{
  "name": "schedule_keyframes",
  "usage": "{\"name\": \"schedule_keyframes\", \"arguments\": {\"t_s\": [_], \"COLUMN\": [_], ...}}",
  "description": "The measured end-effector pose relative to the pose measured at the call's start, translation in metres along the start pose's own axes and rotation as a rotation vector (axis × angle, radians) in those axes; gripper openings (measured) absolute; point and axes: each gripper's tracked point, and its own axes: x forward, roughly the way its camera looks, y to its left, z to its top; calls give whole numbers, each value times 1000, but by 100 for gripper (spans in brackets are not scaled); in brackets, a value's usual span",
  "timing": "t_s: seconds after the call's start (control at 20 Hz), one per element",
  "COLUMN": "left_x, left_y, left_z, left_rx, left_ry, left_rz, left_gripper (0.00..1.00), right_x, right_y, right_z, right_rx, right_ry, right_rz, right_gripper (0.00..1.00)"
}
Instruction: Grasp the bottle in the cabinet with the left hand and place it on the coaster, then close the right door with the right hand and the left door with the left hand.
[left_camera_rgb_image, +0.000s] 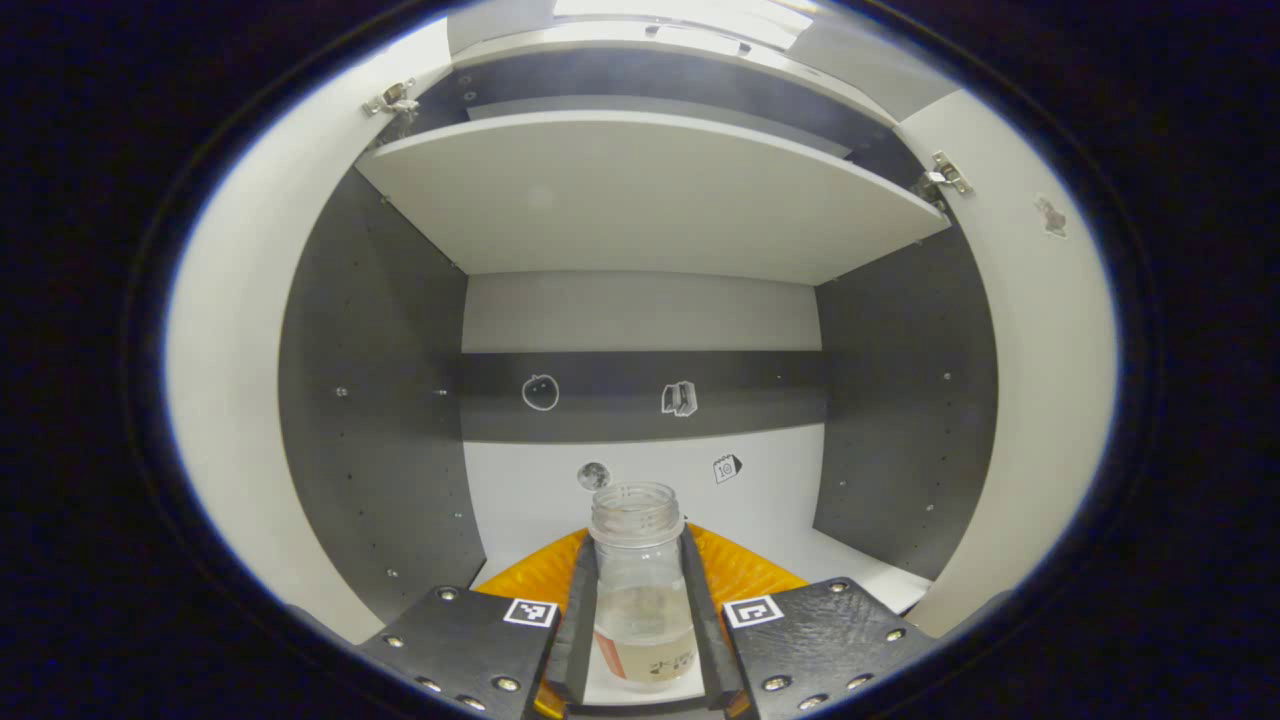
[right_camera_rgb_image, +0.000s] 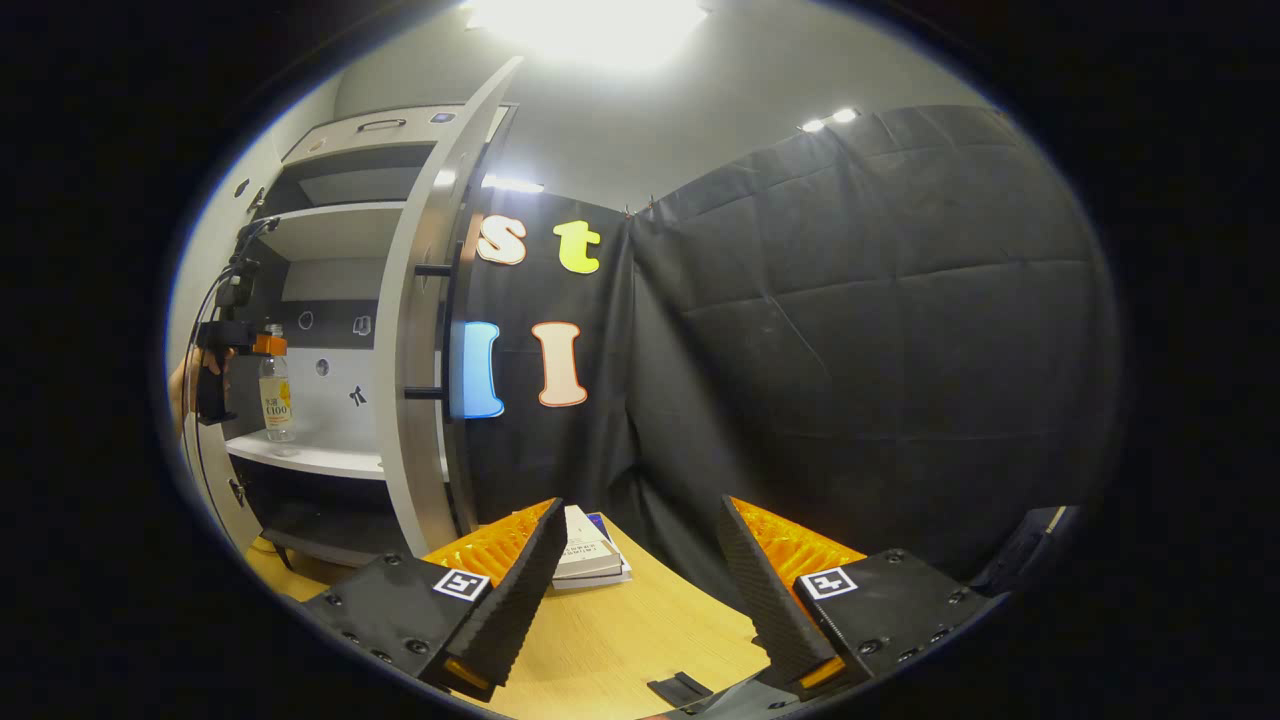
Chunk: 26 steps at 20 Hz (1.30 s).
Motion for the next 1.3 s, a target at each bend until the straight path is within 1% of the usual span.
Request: {"name": "schedule_keyframes", "arguments": {"t_s": [0.15, 0.2, 0.25, 0.35, 0.4, 0.45, 0.5, 0.55, 0.6, 0.65, 0.7, 0.75, 0.8, 0.85, 0.9, 0.95, 1.0, 1.05, 1.1, 1.2, 1.25, 1.3], "left_x": [-28, -35, -43, -61, -69, -74, -79, -86, -93, -99, -104, -111, -119, -131, -137, -143, -148, -153, -157, -167, -174, -179], "left_y": [-1, -2, -4, -8, -12, -15, -17, -19, -22, -24, -27, -29, -32, -35, -38, -41, -43, -45, -47, -51, -53, -56], "left_z": [1, 1, -1, -3, -4, -9, -11, -14, -16, -20, -23, -26, -28, -31, -36, -41, -46, -51, -56, -69, -76, -82], "left_rx": [0, 3, 7, 16, 19, 23, 25, 25, 21, 13, 6, 2, 2, 3, 5, 5, 4, 2, -3, -15, -21, -25], "left_ry": [-1, -3, -8, -15, -17, -17, -17, -16, -16, -15, -14, -14, -17, -18, -14, -11, -5, 1, 5, 11, 11, 11], "left_rz": [8, 6, 5, 7, 5, 4, 6, 7, 8, 10, 9, 11, 12, 13, 14, 14, 16, 17, 20, 19, 20, 17], "left_gripper": [46, 46, 46, 46, 46, 46, 46, 46, 46, 45, 46, 46, 46, 46, 46, 45, 45, 45, 45, 46, 46, 46], "right_x": [-7, -8, -10, -13, -14, -17, -19, -22, -24, -26, -27, -29, -30, -32, -34, -35, -36, -38, -39, -42, -43, -44], "right_y": [-2, -1, -3, -3, -4, -6, -8, -9, -11, -14, -15, -18, -20, -22, -24, -26, -27, -28, -29, -31, -31, -30], "right_z": [-4, -3, -3, -5, -5, -5, -5, -5, -5, -6, -6, -7, -8, -8, -8, -9, -10, -13, -14, -16, -18, -20], "right_rx": [7, 8, 8, 5, 4, 5, 8, 11, 13, 14, 13, 10, 7, 6, 7, 7, 6, 5, 3, 2, 2, 1], "right_ry": [9, 10, 11, 14, 14, 14, 14, 13, 13, 13, 12, 14, 16, 16, 16, 17, 20, 23, 28, 31, 34, 36], "right_rz": [38, 50, 62, 87, 98, 108, 119, 129, 137, 145, 153, 159, 164, 170, 177, 183, 189, 196, 201, 214, 222, 229], "right_gripper": [96, 93, 96, 97, 93, 96, 96, 93, 97, 93, 93, 96, 96, 93, 96, 93, 96, 93, 96, 96, 93, 93]}}
